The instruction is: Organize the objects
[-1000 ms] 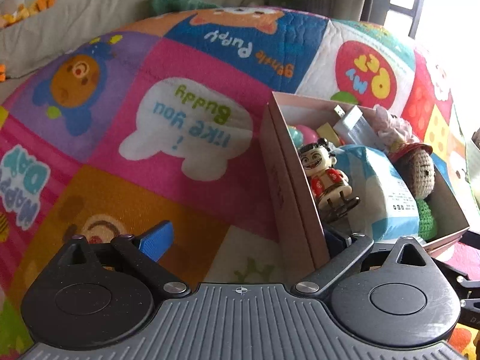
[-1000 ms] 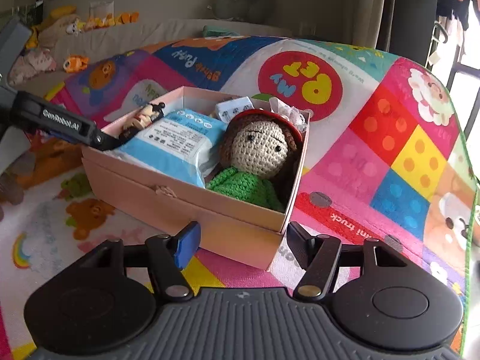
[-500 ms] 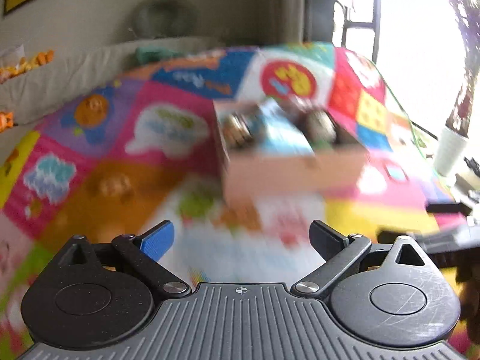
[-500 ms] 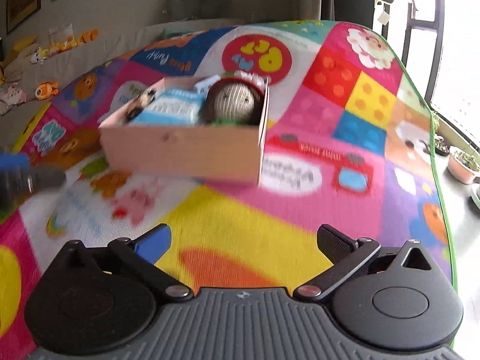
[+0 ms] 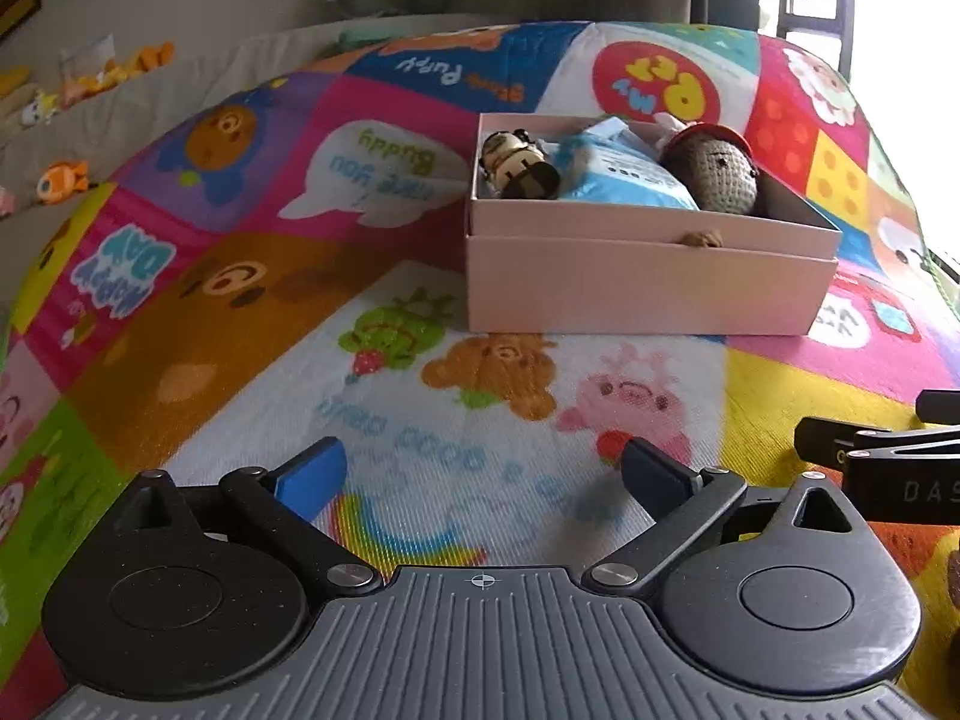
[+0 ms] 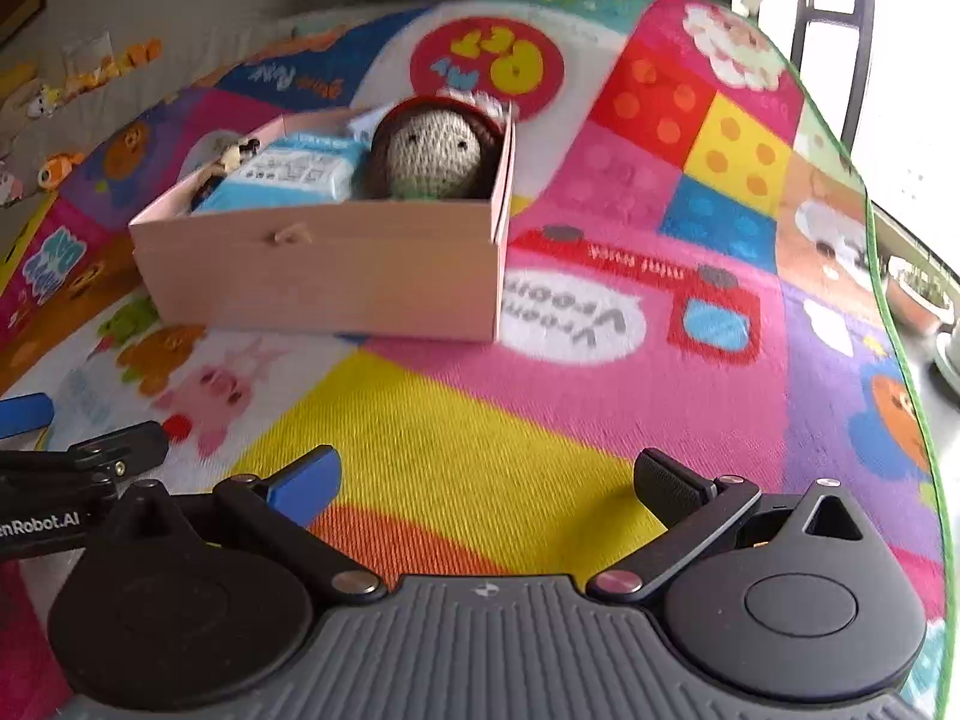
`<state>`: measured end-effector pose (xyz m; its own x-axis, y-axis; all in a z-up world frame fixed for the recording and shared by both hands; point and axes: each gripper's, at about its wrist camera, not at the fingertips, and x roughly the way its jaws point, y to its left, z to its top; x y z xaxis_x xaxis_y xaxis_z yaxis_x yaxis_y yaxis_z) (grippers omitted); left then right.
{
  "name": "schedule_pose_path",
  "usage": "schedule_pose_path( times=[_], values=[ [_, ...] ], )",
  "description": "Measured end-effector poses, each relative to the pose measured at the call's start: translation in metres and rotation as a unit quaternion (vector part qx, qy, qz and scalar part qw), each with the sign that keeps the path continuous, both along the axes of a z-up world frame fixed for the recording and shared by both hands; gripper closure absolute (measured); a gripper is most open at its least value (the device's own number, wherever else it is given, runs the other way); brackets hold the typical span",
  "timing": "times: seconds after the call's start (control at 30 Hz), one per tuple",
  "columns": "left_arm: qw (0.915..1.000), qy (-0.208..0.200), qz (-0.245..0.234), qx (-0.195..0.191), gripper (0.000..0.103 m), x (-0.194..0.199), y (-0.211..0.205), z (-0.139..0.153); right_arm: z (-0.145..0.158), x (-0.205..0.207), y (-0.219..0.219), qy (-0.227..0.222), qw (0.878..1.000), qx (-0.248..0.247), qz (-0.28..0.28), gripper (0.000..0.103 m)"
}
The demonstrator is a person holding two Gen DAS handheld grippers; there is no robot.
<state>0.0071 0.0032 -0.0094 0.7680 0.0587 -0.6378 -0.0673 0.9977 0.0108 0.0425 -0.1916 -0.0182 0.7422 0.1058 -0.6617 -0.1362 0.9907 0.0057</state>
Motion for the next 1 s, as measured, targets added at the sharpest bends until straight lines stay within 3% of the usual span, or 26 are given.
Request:
schedule_pose_path(
  times=[0.17, 1.0],
  values=[
    [1.0, -0.001, 0.0, 0.004, 0.002, 0.0004, -0.001, -0.0013, -0.0025, -0.0025, 0.0041, -0.018, 1.0, -0.004, -0.009, 0.0],
    [1.0, 0.001, 0.001, 0.0, 0.001, 0.0045, -0.0028, -0.0017, -0.0027, -0.0018, 0.0033, -0.016, 1.0, 0.005, -0.004, 0.0]
  ],
)
